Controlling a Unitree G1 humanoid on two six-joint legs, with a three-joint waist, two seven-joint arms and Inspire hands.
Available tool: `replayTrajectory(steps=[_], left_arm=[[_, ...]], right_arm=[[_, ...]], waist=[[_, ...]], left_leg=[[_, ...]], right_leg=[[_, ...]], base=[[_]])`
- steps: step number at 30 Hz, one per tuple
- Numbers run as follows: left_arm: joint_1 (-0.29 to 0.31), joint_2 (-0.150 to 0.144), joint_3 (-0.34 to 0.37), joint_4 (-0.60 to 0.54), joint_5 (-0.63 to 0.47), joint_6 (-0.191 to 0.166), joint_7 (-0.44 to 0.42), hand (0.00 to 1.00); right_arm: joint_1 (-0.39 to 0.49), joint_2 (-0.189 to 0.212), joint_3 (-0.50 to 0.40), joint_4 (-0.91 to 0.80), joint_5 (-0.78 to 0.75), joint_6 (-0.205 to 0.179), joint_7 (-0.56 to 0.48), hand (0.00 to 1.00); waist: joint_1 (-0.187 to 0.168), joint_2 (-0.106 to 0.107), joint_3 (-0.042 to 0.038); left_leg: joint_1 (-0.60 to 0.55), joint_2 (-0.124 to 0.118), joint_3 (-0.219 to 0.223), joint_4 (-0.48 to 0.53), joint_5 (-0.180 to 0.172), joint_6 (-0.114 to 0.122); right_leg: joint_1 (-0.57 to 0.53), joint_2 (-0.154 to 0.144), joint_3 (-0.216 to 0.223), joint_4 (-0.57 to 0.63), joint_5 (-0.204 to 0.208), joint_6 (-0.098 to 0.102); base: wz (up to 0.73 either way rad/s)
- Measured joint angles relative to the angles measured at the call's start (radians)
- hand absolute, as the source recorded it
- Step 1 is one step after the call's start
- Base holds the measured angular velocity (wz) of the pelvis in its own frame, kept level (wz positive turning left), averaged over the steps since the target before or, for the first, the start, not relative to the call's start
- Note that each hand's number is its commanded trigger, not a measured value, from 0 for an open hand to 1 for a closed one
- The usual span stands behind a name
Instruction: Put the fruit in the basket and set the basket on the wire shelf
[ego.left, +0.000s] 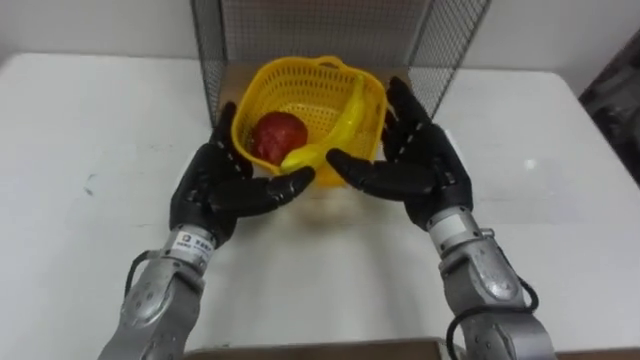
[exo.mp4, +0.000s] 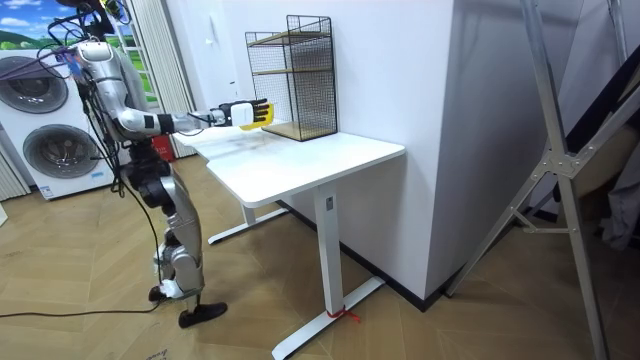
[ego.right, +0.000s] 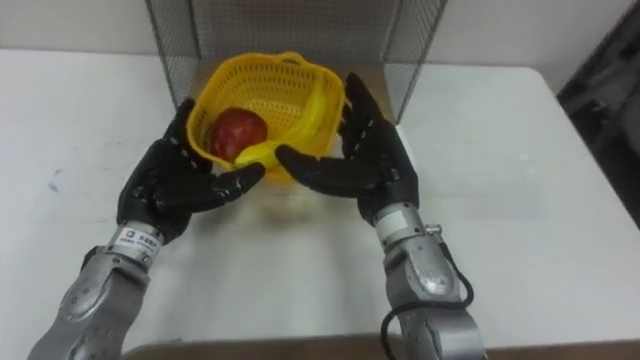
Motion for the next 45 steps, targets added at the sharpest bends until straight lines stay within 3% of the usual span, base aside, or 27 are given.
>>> replayTrajectory(steps=[3,5,6,7,8,10,12,13,14,15,16,17,18,21,23,25,27,28,30,32,33,34,36,41,45], left_arm=[[-0.001,-0.011,-0.023,0.014,0.002,0.0,-0.002,0.0],[0.002,-0.014,-0.012,0.016,0.004,0.001,-0.002,0.0],[0.003,-0.012,-0.014,0.018,0.004,0.001,-0.003,0.0],[0.003,-0.01,-0.007,0.017,-0.002,0.001,-0.003,0.0],[0.002,-0.009,-0.002,0.014,-0.002,0.0,-0.003,0.0],[0.002,-0.005,0.003,0.008,0.003,0.002,-0.003,0.0],[0.008,-0.002,-0.009,0.004,0.001,0.002,-0.003,0.0],[0.013,-0.005,-0.012,0.005,-0.001,0.002,-0.003,0.0],[0.008,-0.017,-0.02,0.004,-0.001,0.0,-0.003,0.0],[0.006,-0.023,-0.023,0.003,0.002,-0.005,-0.004,0.0],[0.006,-0.025,-0.022,0.003,0.003,-0.009,-0.004,0.0],[0.004,-0.02,-0.021,0.004,0.003,-0.015,-0.004,0.0],[0.001,-0.019,-0.021,0.003,-0.002,-0.017,-0.004,0.0],[0.001,-0.013,-0.025,0.001,0.005,-0.017,-0.004,0.0],[-0.002,-0.011,-0.022,-0.003,0.005,-0.018,-0.004,0.0],[-0.002,-0.006,-0.021,-0.003,0.009,-0.018,-0.004,0.0],[-0.008,-0.006,-0.024,-0.003,0.005,-0.018,-0.003,0.0],[-0.016,-0.004,-0.021,-0.002,0.005,-0.019,-0.003,0.0],[-0.039,0.003,-0.017,0.001,0.012,-0.022,-0.001,0.0],[-0.043,0.002,-0.014,0.013,0.023,-0.027,0.003,0.0],[-0.043,-0.002,-0.016,0.017,0.032,-0.024,0.003,0.0],[-0.044,-0.004,-0.021,0.017,0.032,-0.02,0.002,0.0],[-0.044,-0.006,-0.021,0.018,0.032,-0.016,0.001,0.0],[-0.052,-0.014,-0.023,0.048,0.031,-0.009,0.001,0.0],[-0.111,-0.033,-0.021,0.156,0.031,0.004,0.002,0.0]], right_arm=[[-0.006,-0.005,-0.007,0.058,0.003,-0.006,0.0,0.0],[-0.005,-0.005,-0.013,0.062,0.003,0.009,0.005,0.0],[-0.004,0.001,-0.018,0.063,0.009,0.02,0.012,0.0],[-0.006,-0.001,-0.016,0.059,0.011,0.023,0.019,0.0],[-0.009,0.002,-0.015,0.052,0.012,0.026,0.019,0.0],[-0.03,-0.002,-0.015,0.039,0.008,0.026,0.024,0.0],[-0.035,-0.007,-0.01,0.044,0.016,0.026,0.024,0.0],[-0.035,-0.013,-0.009,0.045,0.028,0.029,0.024,0.0],[-0.042,-0.027,-0.012,0.043,0.049,0.029,0.024,0.0],[-0.04,-0.034,-0.015,0.043,0.051,0.031,0.021,0.0],[-0.039,-0.035,-0.015,0.043,0.051,0.033,0.021,0.0],[-0.04,-0.034,-0.016,0.042,0.051,0.034,0.021,0.0],[-0.041,-0.033,-0.015,0.037,0.054,0.034,0.021,0.0],[-0.042,-0.031,-0.016,0.03,0.047,0.029,0.021,0.0],[-0.041,-0.032,-0.013,0.031,0.046,0.029,0.019,0.0],[-0.041,-0.031,-0.011,0.031,0.033,0.029,0.017,0.0],[-0.044,-0.027,-0.014,0.034,0.03,0.026,0.016,0.0],[-0.048,-0.02,-0.021,0.041,0.025,0.024,0.015,0.0],[-0.064,-0.008,-0.03,0.043,0.004,0.024,0.01,0.0],[-0.07,-0.007,-0.038,0.043,-0.016,0.024,0.009,0.0],[-0.068,-0.006,-0.044,0.044,-0.023,0.026,0.009,0.0],[-0.07,-0.005,-0.043,0.044,-0.022,0.029,0.009,0.0],[-0.074,-0.004,-0.045,0.044,-0.014,0.03,0.009,0.0],[-0.081,0.003,-0.044,0.062,0.026,0.031,0.01,0.0],[-0.123,0.009,-0.044,0.156,0.047,0.041,0.009,0.0]], waist=[[0.014,0.001,0.0002],[0.025,-0.001,0.0007],[0.035,-0.013,-0.0053],[0.039,-0.015,-0.0181],[0.042,-0.019,-0.0235],[0.029,-0.001,-0.0239],[0.026,0.003,-0.0108],[0.03,0.004,-0.0185],[0.03,0.009,-0.02],[0.03,0.013,-0.0253],[0.029,0.008,-0.028],[0.032,-0.008,-0.0348],[0.038,-0.018,-0.0359],[0.031,-0.029,-0.0322],[0.033,-0.032,-0.0251],[0.026,-0.041,-0.0159],[0.024,-0.036,-0.0126],[0.021,-0.037,-0.0059],[0.02,-0.032,0.0107],[0.023,-0.024,0.013],[0.014,-0.016,0.0109],[0.008,-0.004,0.0014],[0.002,0.013,-0.0069],[-0.004,0.009,-0.0135],[-0.002,0.008,-0.0152]], left_leg=[[-0.121,-0.008,0.025,0.051,-0.006,0.005],[-0.209,-0.027,0.032,0.015,0.026,0.023],[-0.242,-0.038,0.044,0.008,0.072,0.04],[-0.234,-0.044,0.071,-0.011,0.082,0.052],[-0.222,-0.051,0.078,-0.023,0.087,0.057],[-0.228,-0.056,0.114,0.026,0.091,0.058],[-0.305,-0.047,0.123,0.156,0.109,0.048],[-0.309,-0.059,0.109,0.1,0.105,0.048],[-0.323,-0.073,0.083,-0.031,0.137,0.054],[-0.32,-0.082,0.078,-0.052,0.187,0.065],[-0.31,-0.088,0.084,-0.055,0.199,0.08],[-0.299,-0.092,0.11,-0.059,0.198,0.084],[-0.29,-0.098,0.126,-0.059,0.191,0.098],[-0.293,-0.126,0.142,-0.031,0.158,0.126],[-0.288,-0.139,0.158,-0.018,0.125,0.136],[-0.261,-0.164,0.168,-0.014,0.102,0.153],[-0.254,-0.165,0.17,0.0,0.081,0.164],[-0.249,-0.166,0.167,-0.003,0.077,0.168],[-0.258,-0.158,0.146,-0.01,0.08,0.168],[-0.263,-0.148,0.146,-0.014,0.082,0.166],[-0.258,-0.146,0.143,-0.014,0.083,0.165],[-0.257,-0.145,0.138,-0.021,0.087,0.161],[-0.248,-0.142,0.127,-0.039,0.098,0.156],[-0.195,-0.144,0.128,-0.105,0.131,0.146],[-0.182,-0.135,0.127,-0.109,0.138,0.138]], right_leg=[[-0.015,-0.009,0.042,0.075,-0.07,0.002],[-0.041,-0.01,0.068,0.143,-0.124,0.009],[-0.056,-0.028,0.081,0.186,-0.15,0.02],[-0.066,-0.04,0.089,0.206,-0.162,0.032],[-0.07,-0.041,0.088,0.207,-0.163,0.034],[-0.052,-0.06,0.081,0.199,-0.161,0.033],[-0.02,-0.061,0.106,0.189,-0.166,0.034],[-0.019,-0.061,0.119,0.189,-0.171,0.037],[-0.022,-0.06,0.12,0.198,-0.195,0.035],[-0.028,-0.072,0.124,0.222,-0.221,0.053],[-0.027,-0.078,0.127,0.229,-0.232,0.061],[-0.024,-0.092,0.132,0.228,-0.236,0.077],[-0.02,-0.101,0.141,0.224,-0.236,0.078],[-0.017,-0.129,0.145,0.231,-0.251,0.101],[-0.027,-0.151,0.139,0.274,-0.265,0.124],[-0.042,-0.188,0.11,0.366,-0.268,0.134],[-0.042,-0.195,0.104,0.385,-0.255,0.154],[-0.042,-0.195,0.096,0.387,-0.245,0.16],[-0.066,-0.186,0.074,0.384,-0.235,0.157],[-0.094,-0.172,0.072,0.296,-0.233,0.147],[-0.097,-0.157,0.055,0.255,-0.207,0.134],[-0.084,-0.155,0.036,0.225,-0.194,0.126],[-0.063,-0.145,0.028,0.187,-0.174,0.124],[-0.021,-0.146,0.016,0.145,-0.157,0.113],[-0.008,-0.137,0.014,0.132,-0.151,0.103]], base=[[0.16],[0.01],[-0.1],[-0.16],[-0.17],[0.05],[0.11],[-0.15],[-0.22],[-0.13],[-0.14],[-0.26],[-0.23],[-0.1],[-0.16],[0.04],[0.04],[0.0],[0.0],[0.02],[0.16],[0.15],[0.07],[0.01],[0.0]])
